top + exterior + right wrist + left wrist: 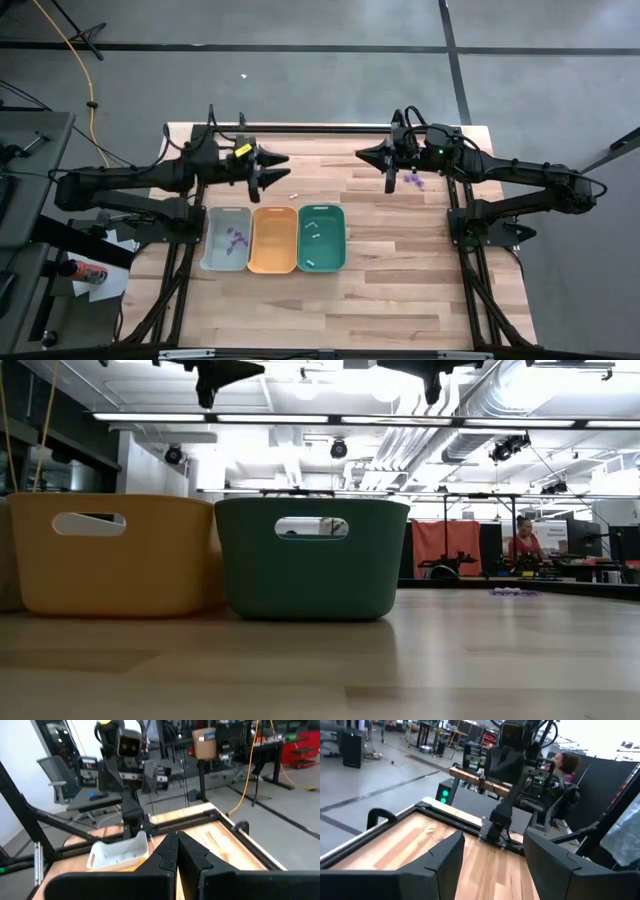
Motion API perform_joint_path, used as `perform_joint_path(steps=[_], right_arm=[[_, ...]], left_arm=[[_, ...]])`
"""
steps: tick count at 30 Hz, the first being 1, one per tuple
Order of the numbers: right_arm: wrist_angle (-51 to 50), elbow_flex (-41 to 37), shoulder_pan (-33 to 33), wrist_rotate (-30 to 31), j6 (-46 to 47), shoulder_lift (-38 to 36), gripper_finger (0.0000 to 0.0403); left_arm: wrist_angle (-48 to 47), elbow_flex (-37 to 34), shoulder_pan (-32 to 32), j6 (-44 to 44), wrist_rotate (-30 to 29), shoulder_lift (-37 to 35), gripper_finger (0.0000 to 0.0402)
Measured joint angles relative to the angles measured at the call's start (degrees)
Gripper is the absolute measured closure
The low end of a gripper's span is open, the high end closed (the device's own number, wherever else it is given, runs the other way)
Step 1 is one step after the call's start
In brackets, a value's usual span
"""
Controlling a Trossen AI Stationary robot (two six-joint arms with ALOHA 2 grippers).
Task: Sort Halloween decoration
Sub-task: Put the white bone toy into the green bin
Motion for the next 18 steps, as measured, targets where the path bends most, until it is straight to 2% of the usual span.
perform_joint_path(steps=[4,9,14,18], right_arm=[[1.43,0.00,0.00,0.00,0.00,0.34,0.0403],[1.40,-0.02,0.00,-0.01,0.63,0.81,0.0403],[1.45,-0.02,0.00,-0.26,2.60,1.13,0.0403],[1.54,0.00,0.00,-0.31,2.64,1.11,0.0403]], left_arm=[[1.75,-0.08,-0.04,2.04,-0.34,0.35,0.0208],[1.59,-0.09,-0.04,9.86,-0.32,0.33,0.0208],[1.61,-0.09,-0.12,13.49,-0.32,0.35,0.0212],[1.57,-0.09,-0.26,15.19,-0.32,0.35,0.0260]])
